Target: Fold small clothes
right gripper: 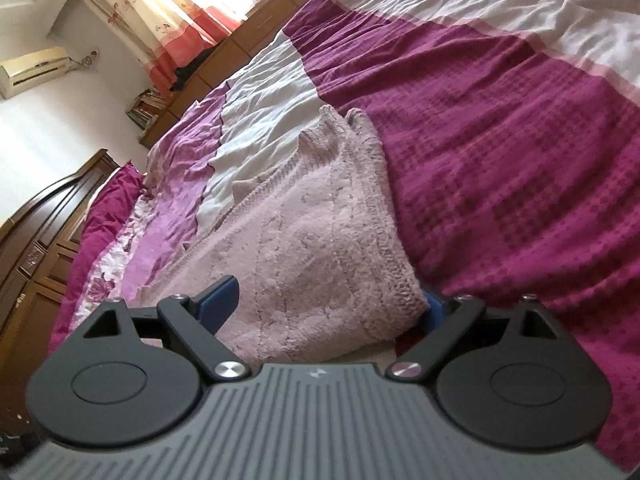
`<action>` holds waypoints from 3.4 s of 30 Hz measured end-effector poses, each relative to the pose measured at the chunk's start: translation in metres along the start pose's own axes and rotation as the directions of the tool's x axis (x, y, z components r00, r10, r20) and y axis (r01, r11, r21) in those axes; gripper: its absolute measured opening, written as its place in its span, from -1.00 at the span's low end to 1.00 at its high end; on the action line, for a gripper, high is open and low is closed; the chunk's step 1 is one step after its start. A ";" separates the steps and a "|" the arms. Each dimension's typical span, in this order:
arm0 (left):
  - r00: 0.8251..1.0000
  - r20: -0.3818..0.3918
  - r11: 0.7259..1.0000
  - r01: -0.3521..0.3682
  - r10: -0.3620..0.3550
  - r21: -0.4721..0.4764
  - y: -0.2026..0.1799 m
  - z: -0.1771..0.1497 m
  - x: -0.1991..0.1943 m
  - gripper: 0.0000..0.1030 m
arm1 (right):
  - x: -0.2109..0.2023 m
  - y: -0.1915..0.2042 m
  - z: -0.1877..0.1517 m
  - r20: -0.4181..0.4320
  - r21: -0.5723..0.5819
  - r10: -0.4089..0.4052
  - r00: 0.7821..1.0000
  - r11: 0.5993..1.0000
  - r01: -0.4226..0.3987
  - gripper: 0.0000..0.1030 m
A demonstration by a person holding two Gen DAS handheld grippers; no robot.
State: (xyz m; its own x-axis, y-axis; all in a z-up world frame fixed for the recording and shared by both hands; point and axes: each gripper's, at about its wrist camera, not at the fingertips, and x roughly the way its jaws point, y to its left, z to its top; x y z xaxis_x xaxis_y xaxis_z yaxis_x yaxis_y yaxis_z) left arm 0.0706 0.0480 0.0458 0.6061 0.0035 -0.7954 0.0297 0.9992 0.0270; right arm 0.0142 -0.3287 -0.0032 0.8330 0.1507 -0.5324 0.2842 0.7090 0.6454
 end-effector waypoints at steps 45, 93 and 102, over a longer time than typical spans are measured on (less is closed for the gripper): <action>1.000 -0.012 1.000 -0.022 0.022 -0.003 0.009 0.001 -0.001 0.42 | 0.045 -0.007 0.028 0.044 0.148 0.050 0.998 0.987 -0.056 -0.46; 0.997 0.016 0.993 -0.073 0.075 -0.089 0.101 0.025 0.001 0.42 | 0.081 0.284 -0.042 -0.024 -0.310 0.282 0.959 0.910 -0.275 -0.59; 0.996 0.021 0.990 -0.084 0.087 -0.114 0.118 0.024 0.001 0.42 | 0.134 0.314 -0.109 -0.144 -0.472 0.177 0.974 0.852 -0.225 -0.59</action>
State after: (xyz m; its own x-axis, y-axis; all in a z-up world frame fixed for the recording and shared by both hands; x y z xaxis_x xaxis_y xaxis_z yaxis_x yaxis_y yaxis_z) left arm 0.0941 0.1653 0.0626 0.6229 0.0898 -0.7771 -0.1121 0.9934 0.0250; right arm 0.1631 -0.0107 0.0678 0.7928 0.3714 -0.4833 -0.1690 0.8958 0.4111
